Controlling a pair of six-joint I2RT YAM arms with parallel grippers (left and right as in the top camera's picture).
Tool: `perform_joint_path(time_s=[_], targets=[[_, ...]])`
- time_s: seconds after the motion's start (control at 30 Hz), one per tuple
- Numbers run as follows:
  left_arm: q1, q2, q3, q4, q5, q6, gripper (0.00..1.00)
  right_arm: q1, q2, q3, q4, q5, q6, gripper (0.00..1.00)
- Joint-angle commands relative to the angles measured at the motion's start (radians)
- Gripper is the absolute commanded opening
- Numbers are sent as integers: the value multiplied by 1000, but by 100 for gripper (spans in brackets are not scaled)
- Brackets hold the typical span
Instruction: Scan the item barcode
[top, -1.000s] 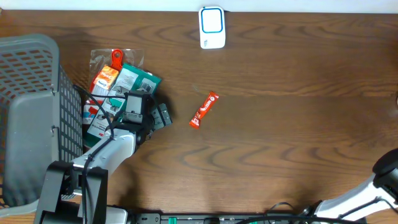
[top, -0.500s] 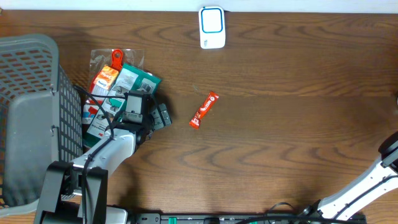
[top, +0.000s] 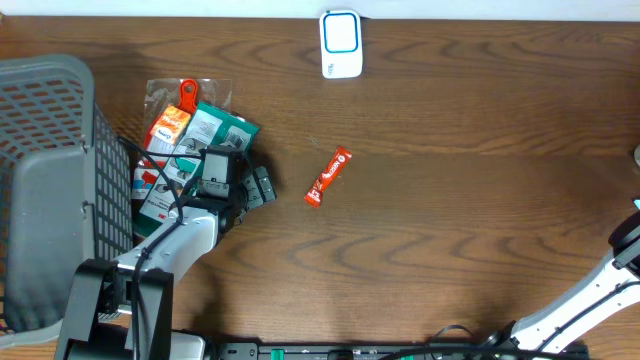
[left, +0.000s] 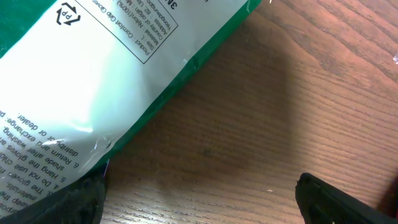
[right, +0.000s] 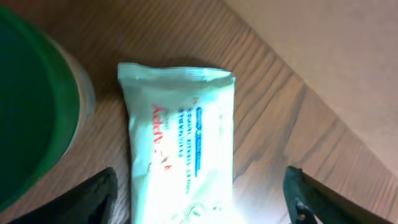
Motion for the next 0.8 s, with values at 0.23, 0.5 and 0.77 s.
perform_joint_path(time_s=[0.23,0.5,0.77], targets=[[9,33,-28,-40,-39,2,98,3,-172,10,-87,-326,14,97],[9,33,-28,-39,-40,2,98,78,-325,10,-180,-583,10,96],[9,33,-28,-35,-40,2,98,309,-490,10,-141,-707,14,99]])
